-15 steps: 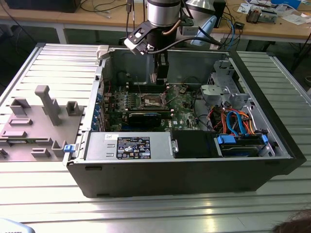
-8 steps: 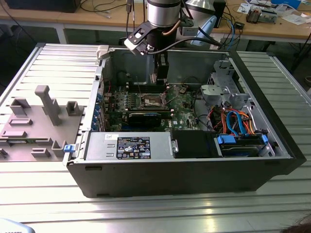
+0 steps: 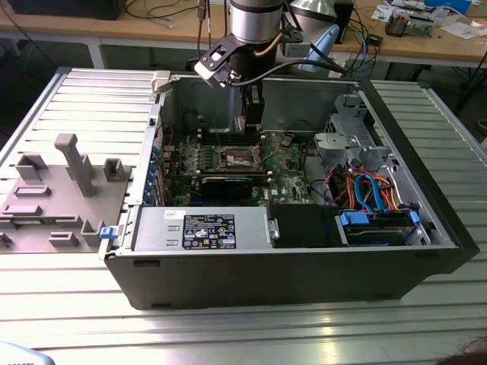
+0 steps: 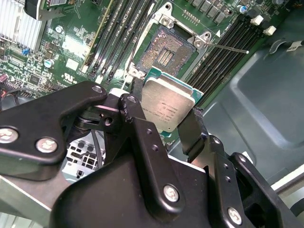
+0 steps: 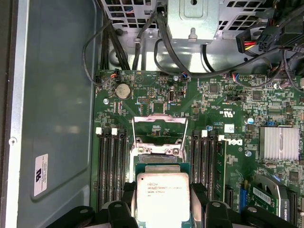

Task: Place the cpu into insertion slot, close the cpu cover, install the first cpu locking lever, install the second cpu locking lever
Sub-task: 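Place the cpu into insertion slot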

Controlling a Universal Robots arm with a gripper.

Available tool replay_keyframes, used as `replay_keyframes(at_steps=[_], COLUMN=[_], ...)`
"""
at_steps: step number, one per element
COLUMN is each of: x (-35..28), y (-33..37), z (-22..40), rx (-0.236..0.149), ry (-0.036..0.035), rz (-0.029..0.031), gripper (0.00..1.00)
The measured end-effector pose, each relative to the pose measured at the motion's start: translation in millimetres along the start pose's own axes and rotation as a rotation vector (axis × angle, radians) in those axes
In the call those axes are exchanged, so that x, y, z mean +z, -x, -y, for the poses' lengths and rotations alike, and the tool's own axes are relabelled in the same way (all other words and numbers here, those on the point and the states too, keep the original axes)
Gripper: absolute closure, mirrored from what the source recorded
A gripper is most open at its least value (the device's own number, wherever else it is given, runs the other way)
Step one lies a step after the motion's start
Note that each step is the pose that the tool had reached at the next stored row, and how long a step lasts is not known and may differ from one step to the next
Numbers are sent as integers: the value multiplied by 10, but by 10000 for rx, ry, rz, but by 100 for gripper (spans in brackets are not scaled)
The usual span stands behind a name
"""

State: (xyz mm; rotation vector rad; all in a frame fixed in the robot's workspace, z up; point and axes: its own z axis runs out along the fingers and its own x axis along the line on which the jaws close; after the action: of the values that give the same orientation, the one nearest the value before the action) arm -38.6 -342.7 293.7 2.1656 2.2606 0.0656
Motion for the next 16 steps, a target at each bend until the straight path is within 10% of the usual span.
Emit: replay_keyframes(at_steps=[16], x=[28], y=[0], z=[1], rx=[0], ry=[0], rz=[-1], gripper=[45])
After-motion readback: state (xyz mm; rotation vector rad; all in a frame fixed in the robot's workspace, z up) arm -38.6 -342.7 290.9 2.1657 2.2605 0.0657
